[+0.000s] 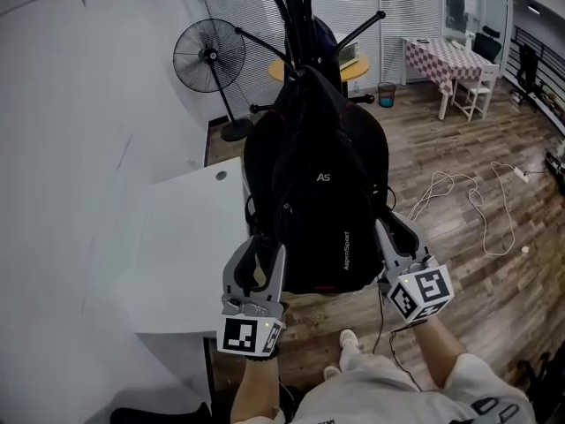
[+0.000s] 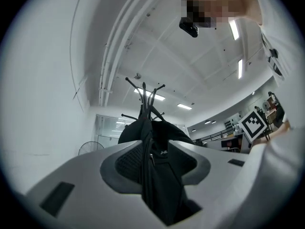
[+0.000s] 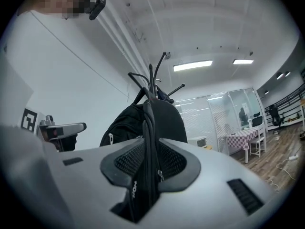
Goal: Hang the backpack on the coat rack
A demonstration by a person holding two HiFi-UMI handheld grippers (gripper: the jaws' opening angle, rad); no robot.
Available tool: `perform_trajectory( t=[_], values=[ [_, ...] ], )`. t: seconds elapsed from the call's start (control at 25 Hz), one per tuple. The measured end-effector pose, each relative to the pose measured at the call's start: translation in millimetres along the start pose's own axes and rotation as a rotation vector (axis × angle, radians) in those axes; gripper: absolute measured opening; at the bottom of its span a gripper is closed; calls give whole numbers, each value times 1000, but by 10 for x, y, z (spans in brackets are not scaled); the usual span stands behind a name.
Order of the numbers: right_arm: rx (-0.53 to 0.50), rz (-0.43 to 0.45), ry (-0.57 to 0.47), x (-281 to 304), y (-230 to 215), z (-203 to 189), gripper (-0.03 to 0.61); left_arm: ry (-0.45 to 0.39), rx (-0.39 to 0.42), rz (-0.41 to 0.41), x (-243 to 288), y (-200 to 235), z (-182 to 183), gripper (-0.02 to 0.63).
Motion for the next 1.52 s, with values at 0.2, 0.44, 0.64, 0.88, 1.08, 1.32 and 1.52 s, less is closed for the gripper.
perform_trajectory(
  t=[0.2,0.44,0.64,0.88,1.08,1.32,1.52],
  values=[
    [39,-63,76,-512,82,-275,98,44,-49,-33,-355,-166,-163,169],
    [59,-122,119,-794,56,-524,98,65,-81,-50,-550,-225,-336,160],
    [45,-176,112,-970,-58,-463,98,54,-89,-53,-619,-216,-280,152],
    [38,-237,128,-1194,-293,-472,98,45,-94,-63,-637,-308,-294,134],
    [38,-225,152,-1350,-402,-535,98,48,-79,-25,-731,-472,-265,130],
    [70,-160,156,-1732,-459,-561,98,82,-53,51,-1017,-907,-255,84],
    [136,-84,136,-2252,-443,-570,97,145,-54,82,-1353,-1530,-290,52]
  ],
)
Point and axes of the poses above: the fingertips, and each gripper's own axes: x forward along the fingers, y to its left, z out of its top, the point moved 4 cm from there along -x, backward along the fingers, and after that the axes turned 14 degrees about z, right-handed, at the moved point
